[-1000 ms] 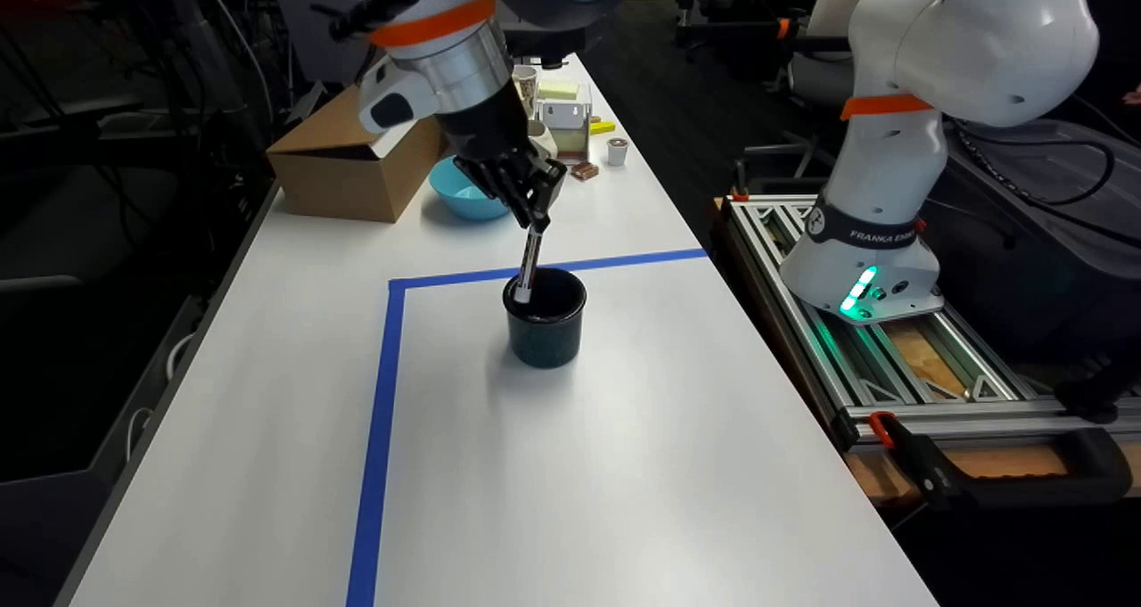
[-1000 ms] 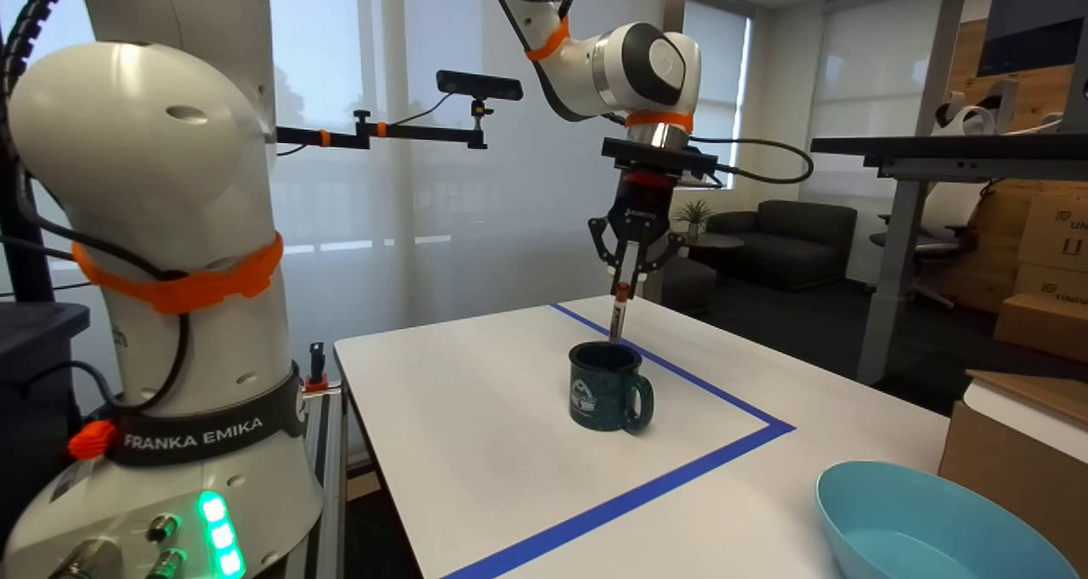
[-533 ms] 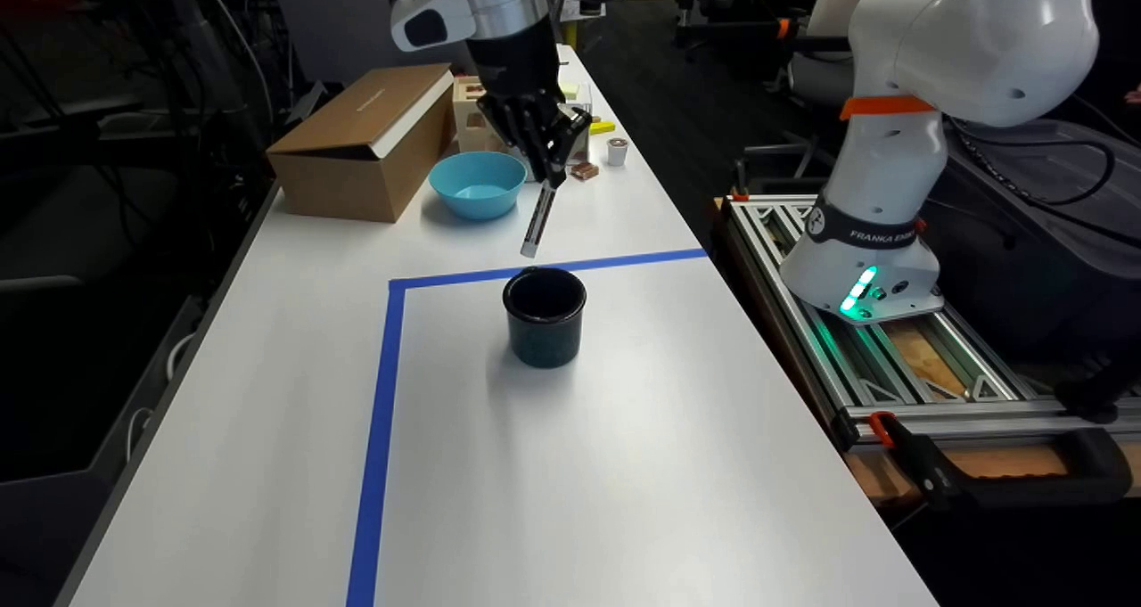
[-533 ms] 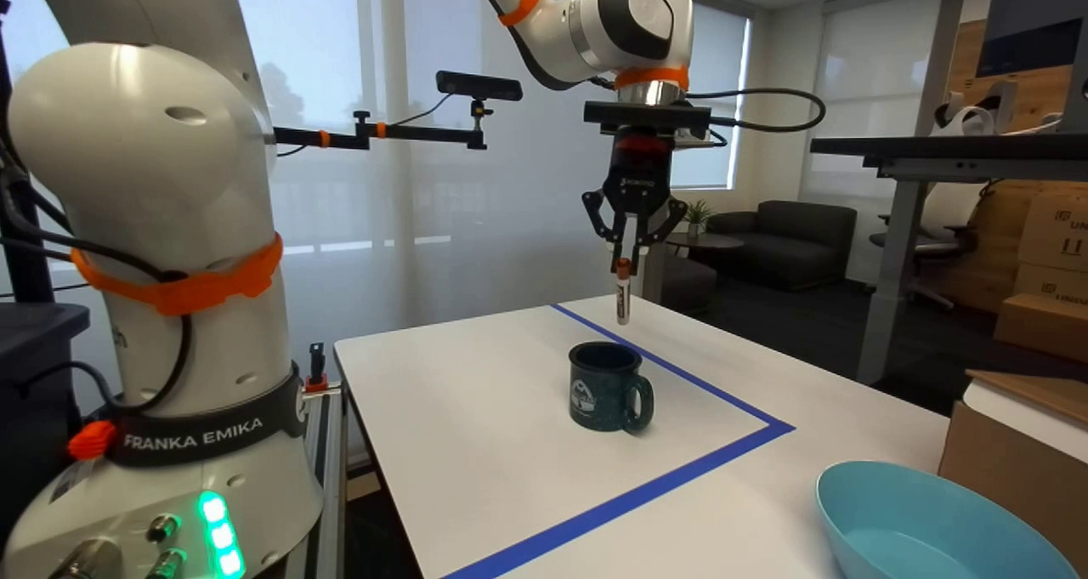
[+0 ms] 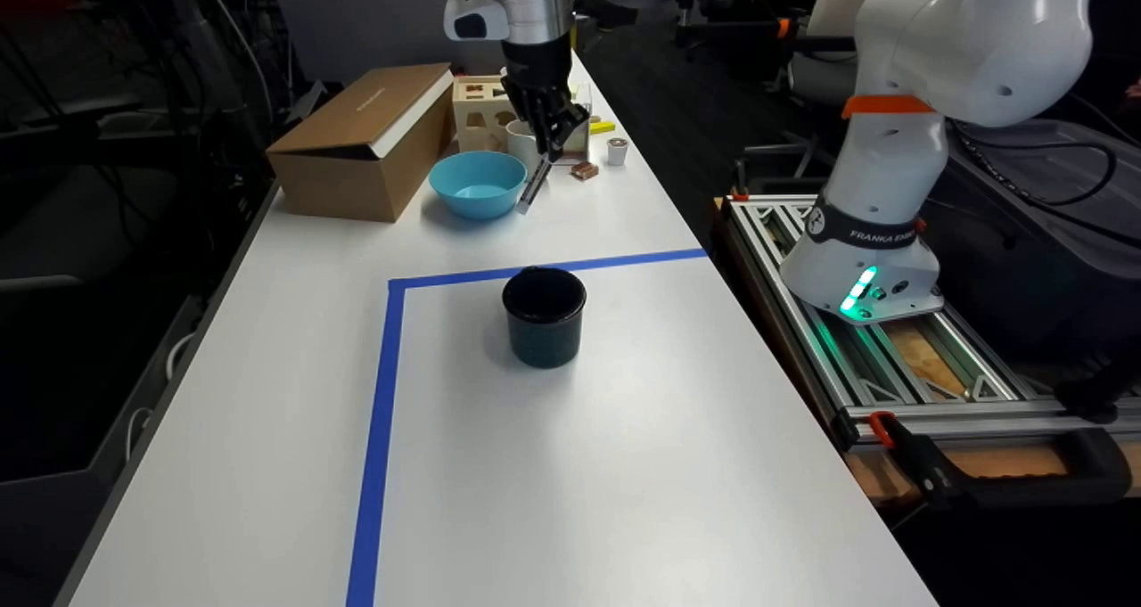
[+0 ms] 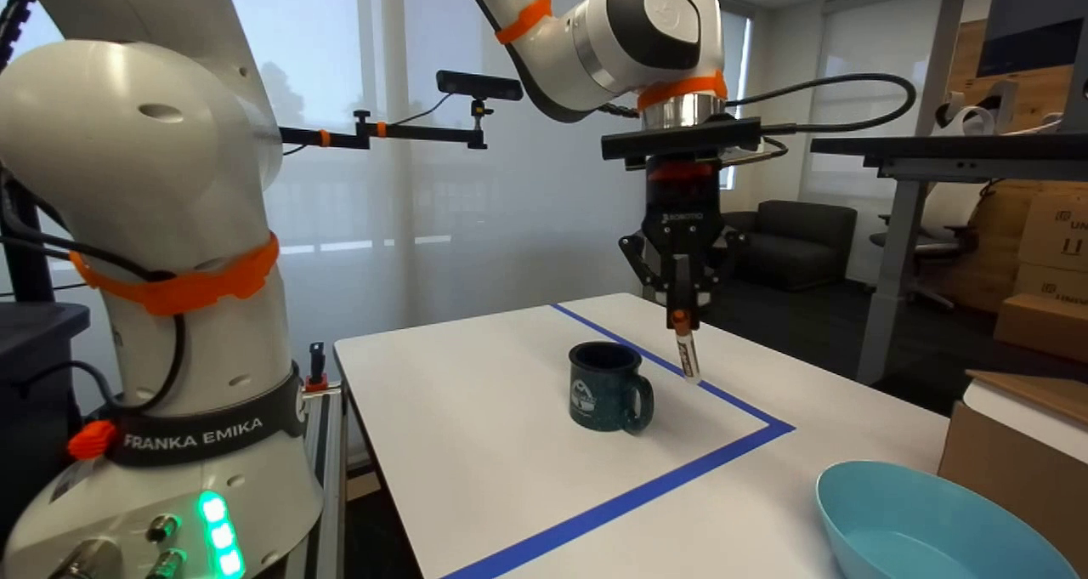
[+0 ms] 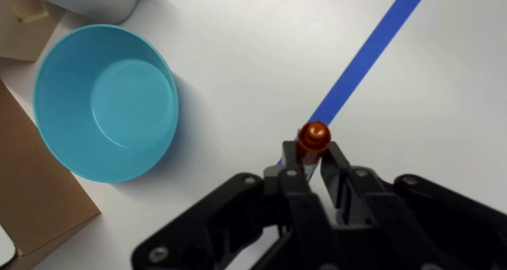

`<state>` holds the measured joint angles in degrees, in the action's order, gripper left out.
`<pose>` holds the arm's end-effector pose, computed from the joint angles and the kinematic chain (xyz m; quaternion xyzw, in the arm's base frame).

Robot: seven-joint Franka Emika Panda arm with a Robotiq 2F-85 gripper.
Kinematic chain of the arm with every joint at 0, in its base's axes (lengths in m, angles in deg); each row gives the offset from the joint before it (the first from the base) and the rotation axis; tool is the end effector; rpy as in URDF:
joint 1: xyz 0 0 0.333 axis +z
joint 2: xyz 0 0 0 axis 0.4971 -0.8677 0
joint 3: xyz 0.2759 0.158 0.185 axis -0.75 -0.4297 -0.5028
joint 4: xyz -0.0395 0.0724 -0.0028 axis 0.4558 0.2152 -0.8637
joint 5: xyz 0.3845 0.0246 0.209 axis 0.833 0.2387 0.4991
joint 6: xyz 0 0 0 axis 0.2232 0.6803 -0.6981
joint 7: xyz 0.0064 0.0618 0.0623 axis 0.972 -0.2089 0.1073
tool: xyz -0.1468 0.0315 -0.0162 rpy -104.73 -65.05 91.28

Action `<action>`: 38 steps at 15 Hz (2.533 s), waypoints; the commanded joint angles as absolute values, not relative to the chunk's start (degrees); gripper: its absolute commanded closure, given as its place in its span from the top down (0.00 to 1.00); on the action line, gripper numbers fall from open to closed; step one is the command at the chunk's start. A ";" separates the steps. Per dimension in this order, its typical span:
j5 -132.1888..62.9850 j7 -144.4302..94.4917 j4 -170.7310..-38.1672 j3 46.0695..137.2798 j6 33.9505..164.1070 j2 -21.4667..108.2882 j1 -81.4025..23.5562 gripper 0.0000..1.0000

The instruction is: Move the marker from the cup to the table

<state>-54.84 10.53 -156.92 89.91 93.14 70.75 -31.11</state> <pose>0.4528 -0.0521 0.3149 0.9196 0.3614 -0.0865 0.1273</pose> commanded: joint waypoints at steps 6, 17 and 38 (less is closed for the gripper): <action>-66.36 3.41 -159.01 92.94 113.80 64.51 -35.38 0.05; -63.60 3.76 -158.97 91.95 133.92 52.44 -34.82 0.05; -42.98 13.99 -157.75 63.69 128.49 45.22 -56.89 0.98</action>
